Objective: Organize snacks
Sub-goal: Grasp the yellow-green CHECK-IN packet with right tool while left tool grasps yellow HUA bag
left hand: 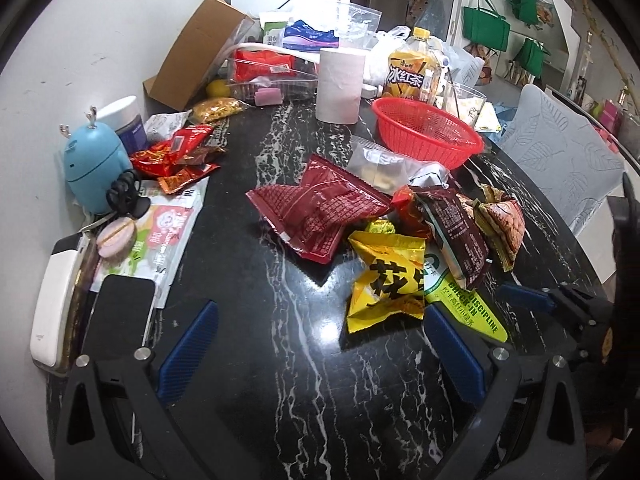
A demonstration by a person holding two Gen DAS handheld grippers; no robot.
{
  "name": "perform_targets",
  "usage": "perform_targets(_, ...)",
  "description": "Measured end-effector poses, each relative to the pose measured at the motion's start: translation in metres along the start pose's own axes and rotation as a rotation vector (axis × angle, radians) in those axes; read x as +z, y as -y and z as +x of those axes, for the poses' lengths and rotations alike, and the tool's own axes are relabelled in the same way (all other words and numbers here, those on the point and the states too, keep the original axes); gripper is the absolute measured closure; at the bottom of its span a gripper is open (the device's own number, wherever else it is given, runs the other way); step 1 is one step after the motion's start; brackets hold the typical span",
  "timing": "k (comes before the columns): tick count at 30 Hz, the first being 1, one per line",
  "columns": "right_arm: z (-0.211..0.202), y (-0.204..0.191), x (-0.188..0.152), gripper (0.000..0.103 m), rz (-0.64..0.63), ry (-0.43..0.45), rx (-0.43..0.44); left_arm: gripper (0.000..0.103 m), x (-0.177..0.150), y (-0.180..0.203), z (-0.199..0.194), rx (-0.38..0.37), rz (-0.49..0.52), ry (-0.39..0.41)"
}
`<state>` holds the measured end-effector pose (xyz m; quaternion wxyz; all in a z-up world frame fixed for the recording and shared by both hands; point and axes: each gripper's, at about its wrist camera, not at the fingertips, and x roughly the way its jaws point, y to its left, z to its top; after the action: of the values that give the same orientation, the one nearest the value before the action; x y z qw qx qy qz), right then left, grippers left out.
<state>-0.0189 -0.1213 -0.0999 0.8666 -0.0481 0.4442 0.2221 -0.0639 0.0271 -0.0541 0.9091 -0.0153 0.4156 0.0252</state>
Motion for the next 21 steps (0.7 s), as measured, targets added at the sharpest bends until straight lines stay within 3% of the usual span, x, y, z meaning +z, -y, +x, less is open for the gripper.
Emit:
perform_targets(2, 0.005, -0.001, 0.001, 0.029, -0.012, -0.007, 0.008, 0.0, 0.003, 0.002, 0.003, -0.003, 0.004, 0.001)
perform_targets(5, 0.014, 0.002, 0.001, 0.041, -0.017, -0.032, 0.015, 0.0, 0.007, 0.006, 0.007, -0.011, 0.012, -0.012)
perform_targets(7, 0.014, 0.003, 0.002, 0.056, -0.031, -0.022, 0.008, 0.0, 0.01, 0.009, 0.01, -0.027, 0.011, -0.02)
perform_targets(15, 0.007, 0.014, -0.002, 0.059, -0.026, 0.001, 0.066, 0.0, 0.015, 0.031, 0.028, -0.084, 0.045, -0.06)
perform_targets(21, 0.0, 0.028, -0.008, 0.059, 0.013, -0.001, 0.095, 0.003, 0.015, 0.04, 0.045, -0.083, 0.066, -0.075)
